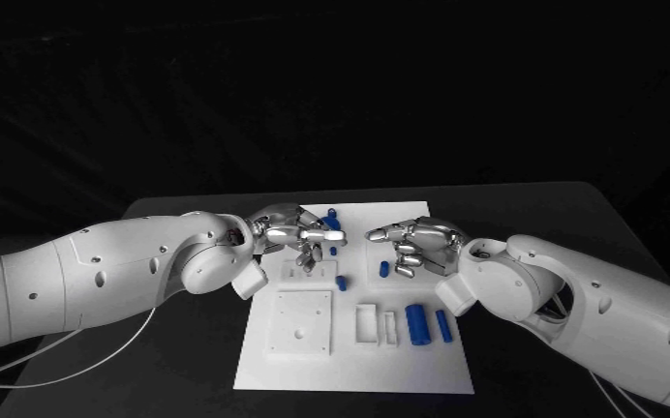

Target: Assemble the parts on the task board

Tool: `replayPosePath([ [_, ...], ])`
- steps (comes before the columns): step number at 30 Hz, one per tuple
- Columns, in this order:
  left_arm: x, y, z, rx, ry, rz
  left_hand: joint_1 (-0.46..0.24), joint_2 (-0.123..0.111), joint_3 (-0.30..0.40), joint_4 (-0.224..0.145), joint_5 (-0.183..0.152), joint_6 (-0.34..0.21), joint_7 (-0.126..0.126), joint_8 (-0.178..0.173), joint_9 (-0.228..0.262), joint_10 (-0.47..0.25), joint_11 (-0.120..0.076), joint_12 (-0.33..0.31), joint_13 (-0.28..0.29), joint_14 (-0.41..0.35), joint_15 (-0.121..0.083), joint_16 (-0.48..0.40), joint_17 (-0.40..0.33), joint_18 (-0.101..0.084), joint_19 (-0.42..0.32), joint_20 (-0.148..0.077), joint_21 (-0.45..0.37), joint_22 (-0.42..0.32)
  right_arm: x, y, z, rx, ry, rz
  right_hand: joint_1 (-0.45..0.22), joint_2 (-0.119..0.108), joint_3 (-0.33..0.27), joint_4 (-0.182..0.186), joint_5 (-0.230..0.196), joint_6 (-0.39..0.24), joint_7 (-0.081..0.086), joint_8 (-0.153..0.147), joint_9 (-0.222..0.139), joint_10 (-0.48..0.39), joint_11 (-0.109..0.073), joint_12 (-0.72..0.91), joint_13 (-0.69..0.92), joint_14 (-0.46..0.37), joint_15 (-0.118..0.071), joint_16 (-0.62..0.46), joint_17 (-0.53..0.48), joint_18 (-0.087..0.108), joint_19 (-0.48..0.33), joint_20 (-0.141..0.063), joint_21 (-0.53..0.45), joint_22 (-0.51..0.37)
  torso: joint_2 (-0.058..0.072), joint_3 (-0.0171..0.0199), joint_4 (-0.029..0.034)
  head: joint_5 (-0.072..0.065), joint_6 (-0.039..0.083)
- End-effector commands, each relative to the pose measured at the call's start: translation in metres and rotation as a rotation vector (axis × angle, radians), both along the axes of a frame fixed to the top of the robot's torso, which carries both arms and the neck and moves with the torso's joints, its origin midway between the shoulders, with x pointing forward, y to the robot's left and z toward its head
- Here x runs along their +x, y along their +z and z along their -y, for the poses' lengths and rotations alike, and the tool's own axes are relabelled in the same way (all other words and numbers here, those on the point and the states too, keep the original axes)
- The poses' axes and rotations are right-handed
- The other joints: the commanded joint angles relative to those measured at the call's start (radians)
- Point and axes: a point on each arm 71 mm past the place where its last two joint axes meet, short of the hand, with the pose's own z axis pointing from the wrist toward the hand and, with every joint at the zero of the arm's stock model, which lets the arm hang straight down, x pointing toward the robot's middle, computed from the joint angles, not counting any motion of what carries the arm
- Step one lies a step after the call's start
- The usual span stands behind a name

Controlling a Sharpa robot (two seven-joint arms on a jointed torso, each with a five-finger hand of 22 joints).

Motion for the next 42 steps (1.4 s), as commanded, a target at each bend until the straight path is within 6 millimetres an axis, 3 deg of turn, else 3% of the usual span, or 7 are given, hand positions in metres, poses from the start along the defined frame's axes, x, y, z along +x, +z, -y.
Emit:
replayPosePath([
  [1, -0.003, 0.000, 0.007, -0.026, -0.030, -0.015, 0.004, 0.002, -0.012, 0.002, -0.002, -0.024, 0.004, -0.003, -0.012, 0.050, 0.007, -0.006, 0.001, -0.004, 0.003, -0.006, -0.001, 0.003, -0.002, 0.002, -0.004, 0.001, 0.000, 0.000, -0.001, 0.020, -0.002, -0.003, -0.001, 0.011, 0.004, 0.000, -0.001, 0.002, 0.008, 0.004, -0.001, 0.006, 0.003, 0.003, 0.001, 0.001, -0.007, -0.001, 0.002, -0.010, 0.050, -0.007, 0.004, 0.074, 0.000, 0.0004, -0.0003, -0.001, 0.000],
  [11, -0.002, -0.004, 0.016, -0.031, -0.005, -0.018, 0.042, 0.037, -0.018, -0.015, -0.001, -0.015, 0.003, 0.002, -0.030, 0.050, 0.006, -0.005, 0.002, -0.002, 0.003, -0.005, -0.001, 0.003, 0.001, 0.003, -0.006, 0.002, 0.000, 0.000, -0.002, 0.016, -0.003, 0.000, -0.002, 0.012, 0.006, -0.001, -0.003, 0.002, 0.008, 0.004, -0.002, 0.007, 0.003, 0.003, 0.002, 0.001, -0.007, -0.001, 0.002, -0.010, 0.050, -0.007, 0.007, 0.075, 0.000, 0.0003, -0.0008, -0.002, 0.000],
  [22, 0.009, -0.002, -0.007, -0.059, 0.114, 0.008, 0.059, 0.081, -0.048, -0.062, 0.005, 0.009, 0.001, -0.001, -0.029, 0.050, 0.005, -0.012, 0.003, -0.005, 0.003, -0.010, -0.007, 0.004, 0.000, 0.004, -0.011, 0.001, 0.000, 0.005, 0.002, -0.053, 0.010, 0.095, -0.005, 0.012, -0.013, 0.004, -0.011, -0.005, 0.008, 0.004, -0.003, -0.001, 0.003, -0.012, -0.008, 0.000, -0.007, -0.005, 0.000, -0.006, 0.049, -0.007, -0.007, 0.071, -0.001, -0.0012, 0.0008, 0.007, -0.006],
  [26, 0.014, 0.001, -0.017, -0.081, 0.160, 0.018, 0.065, 0.088, -0.050, -0.076, 0.008, 0.012, 0.001, -0.001, -0.029, 0.049, 0.007, -0.028, -0.002, -0.008, 0.004, -0.019, -0.014, 0.003, -0.002, 0.005, -0.020, -0.005, -0.001, 0.010, 0.002, -0.091, 0.029, 0.158, 0.007, 0.019, -0.054, 0.015, -0.093, -0.024, 0.008, 0.003, -0.003, -0.010, 0.006, -0.015, -0.009, -0.002, -0.005, -0.010, -0.003, -0.003, 0.048, -0.005, -0.020, 0.068, -0.001, -0.0021, 0.0013, 0.016, -0.011],
  [33, 0.025, 0.010, -0.037, -0.115, 0.240, 0.039, 0.082, 0.106, -0.057, -0.105, 0.023, 0.008, 0.009, 0.000, -0.031, 0.049, 0.022, -0.151, -0.050, -0.029, 0.022, -0.119, -0.068, -0.001, -0.011, 0.022, -0.087, -0.054, -0.005, 0.022, 0.001, -0.223, 0.088, 0.386, 0.024, 0.010, -0.104, 0.009, -0.099, -0.083, 0.033, 0.003, -0.054, -0.030, 0.023, -0.023, -0.018, -0.006, 0.008, -0.019, -0.012, 0.009, 0.045, 0.008, -0.048, 0.063, -0.002, -0.0021, 0.0010, 0.039, -0.019],
  [36, 0.028, 0.014, -0.044, -0.128, 0.273, 0.048, 0.085, 0.105, -0.063, -0.109, 0.024, -0.004, 0.016, 0.001, -0.033, 0.043, 0.039, -0.251, -0.089, -0.043, 0.038, -0.191, -0.102, -0.001, -0.018, 0.039, -0.140, -0.093, -0.007, 0.029, -0.004, -0.283, 0.121, 0.501, 0.025, -0.006, -0.119, -0.001, -0.097, -0.093, 0.038, 0.002, -0.074, -0.036, 0.026, -0.030, -0.028, -0.008, 0.011, -0.022, -0.016, 0.012, 0.044, 0.012, -0.059, 0.061, -0.002, -0.0021, 0.0009, 0.049, -0.023],
  [42, 0.040, 0.025, -0.057, -0.170, 0.372, 0.080, 0.085, 0.095, -0.067, -0.104, 0.027, -0.033, 0.035, -0.001, -0.034, -0.039, 0.079, -0.403, -0.131, -0.058, 0.073, -0.310, -0.158, 0.009, -0.013, 0.072, -0.236, -0.169, -0.006, 0.049, -0.027, -0.441, 0.233, 0.789, 0.045, -0.025, -0.159, -0.018, -0.087, -0.107, 0.045, 0.002, -0.090, -0.048, 0.032, -0.045, -0.045, -0.015, 0.016, -0.035, -0.030, 0.015, 0.038, 0.018, -0.100, 0.054, -0.004, -0.0017, 0.0004, 0.091, -0.038],
])
